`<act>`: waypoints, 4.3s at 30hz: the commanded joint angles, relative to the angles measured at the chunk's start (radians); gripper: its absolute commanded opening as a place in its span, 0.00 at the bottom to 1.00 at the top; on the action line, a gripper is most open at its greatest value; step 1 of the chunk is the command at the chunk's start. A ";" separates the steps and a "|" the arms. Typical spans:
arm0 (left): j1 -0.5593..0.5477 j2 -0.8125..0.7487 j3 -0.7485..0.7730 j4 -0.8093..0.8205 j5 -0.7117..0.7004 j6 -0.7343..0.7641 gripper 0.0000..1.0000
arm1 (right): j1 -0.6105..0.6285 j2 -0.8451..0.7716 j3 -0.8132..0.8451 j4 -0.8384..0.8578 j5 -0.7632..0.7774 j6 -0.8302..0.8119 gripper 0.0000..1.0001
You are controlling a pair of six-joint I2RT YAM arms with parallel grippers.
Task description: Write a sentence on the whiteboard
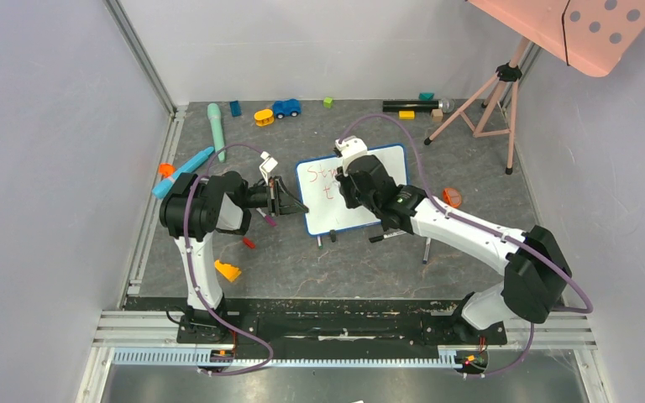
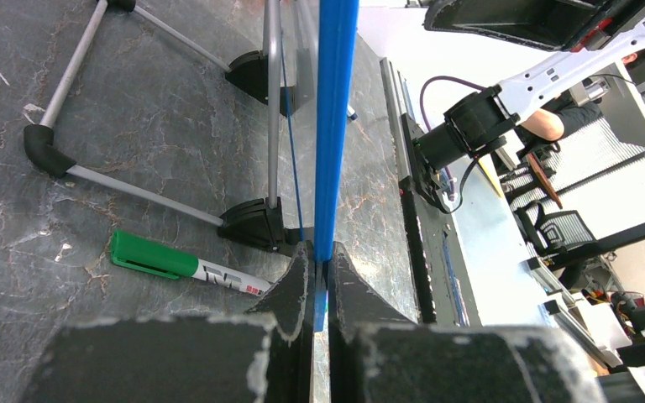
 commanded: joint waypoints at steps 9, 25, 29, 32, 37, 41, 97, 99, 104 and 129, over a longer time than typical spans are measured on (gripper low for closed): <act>-0.010 -0.011 0.002 0.082 0.028 -0.015 0.02 | -0.013 0.012 0.016 0.010 0.010 -0.010 0.00; -0.010 -0.012 0.003 0.082 0.027 -0.015 0.02 | -0.014 -0.042 -0.118 0.017 -0.019 0.018 0.00; -0.010 -0.011 0.003 0.082 0.027 -0.015 0.02 | -0.014 -0.052 -0.137 0.018 -0.021 0.019 0.00; -0.010 -0.013 0.004 0.082 0.029 -0.015 0.02 | -0.014 -0.050 -0.128 0.021 -0.019 0.019 0.00; -0.010 -0.014 0.003 0.082 0.029 -0.015 0.02 | -0.014 -0.033 -0.095 0.020 -0.014 0.010 0.00; -0.010 -0.014 0.002 0.082 0.028 -0.015 0.02 | -0.016 -0.021 -0.071 0.019 -0.006 -0.001 0.00; -0.010 -0.020 -0.003 0.082 0.028 -0.009 0.02 | -0.062 -0.086 -0.112 -0.001 -0.077 0.024 0.00; -0.010 -0.022 -0.006 0.082 0.029 -0.008 0.02 | -0.062 -0.096 -0.091 -0.004 -0.079 0.018 0.00; -0.010 -0.023 -0.004 0.082 0.030 -0.009 0.02 | -0.066 -0.111 -0.059 -0.006 -0.074 0.005 0.00; -0.013 -0.024 -0.005 0.082 0.032 -0.007 0.02 | -0.077 -0.049 -0.048 0.005 -0.063 -0.015 0.00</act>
